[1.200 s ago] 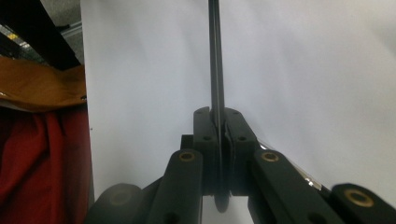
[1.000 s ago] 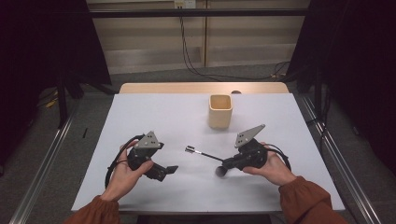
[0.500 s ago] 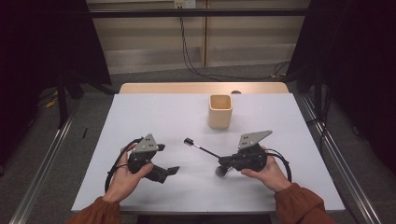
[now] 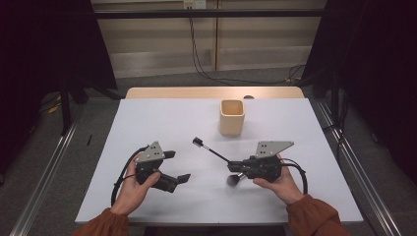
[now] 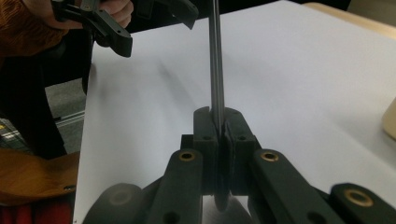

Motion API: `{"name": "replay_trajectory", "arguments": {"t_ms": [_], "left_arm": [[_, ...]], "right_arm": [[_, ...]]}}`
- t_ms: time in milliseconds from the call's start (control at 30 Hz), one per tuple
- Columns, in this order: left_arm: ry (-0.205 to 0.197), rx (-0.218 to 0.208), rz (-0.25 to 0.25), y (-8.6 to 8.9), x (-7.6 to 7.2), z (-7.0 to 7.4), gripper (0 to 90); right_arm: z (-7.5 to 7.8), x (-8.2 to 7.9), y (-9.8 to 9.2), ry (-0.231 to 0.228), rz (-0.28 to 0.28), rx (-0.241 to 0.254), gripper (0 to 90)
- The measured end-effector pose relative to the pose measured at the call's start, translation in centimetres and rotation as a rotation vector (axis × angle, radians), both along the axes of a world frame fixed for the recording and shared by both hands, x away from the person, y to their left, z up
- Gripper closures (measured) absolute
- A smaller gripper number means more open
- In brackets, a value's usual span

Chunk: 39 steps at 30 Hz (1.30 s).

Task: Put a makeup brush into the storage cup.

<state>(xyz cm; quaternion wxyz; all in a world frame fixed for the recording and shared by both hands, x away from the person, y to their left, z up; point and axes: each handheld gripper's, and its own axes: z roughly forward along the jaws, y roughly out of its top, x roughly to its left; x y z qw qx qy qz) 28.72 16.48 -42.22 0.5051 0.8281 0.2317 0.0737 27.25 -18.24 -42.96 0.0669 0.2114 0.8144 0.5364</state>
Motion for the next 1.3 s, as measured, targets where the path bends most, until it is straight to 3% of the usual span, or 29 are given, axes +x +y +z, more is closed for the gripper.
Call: {"name": "replay_trajectory", "arguments": {"t_ms": [200,333,400,800,967,1000,1133,1233,1300], "left_arm": [[-0.016,-0.057,0.014,-0.2,-0.2,0.0,4.9],[-0.045,-0.085,0.006,-0.6,-0.4,0.1,4.0],[-0.047,-0.119,-0.015,-1.0,-0.6,0.3,3.1],[-0.062,-0.173,-0.031,-2.6,-0.8,0.9,3.3],[-0.071,-0.195,-0.018,-3.3,-0.6,1.4,8.8],[-0.069,-0.218,-0.028,-3.8,-0.6,1.5,11.5],[-0.074,-0.226,-0.024,-4.5,-0.3,1.7,14.0],[-0.081,-0.236,-0.023,-5.2,0.0,1.8,22.3],[-0.064,-0.238,-0.032,-5.7,0.2,1.7,25.9]], "right_arm": [[0.0,0.0,0.0,-0.014,-0.001,0.025,85.8],[0.1,0.0,0.0,-0.017,0.001,0.043,85.7],[0.1,0.0,0.1,-0.013,0.005,0.048,85.8],[0.2,-0.1,0.4,-0.023,0.019,0.065,85.7],[0.3,-0.1,0.4,-0.033,0.021,0.068,85.8],[0.3,-0.1,0.4,-0.034,0.022,0.069,85.8],[0.2,0.0,0.4,-0.035,0.021,0.073,85.7],[0.2,-0.2,0.5,-0.039,0.024,0.069,85.8],[0.2,-0.2,0.5,-0.037,0.028,0.073,85.8]]}}
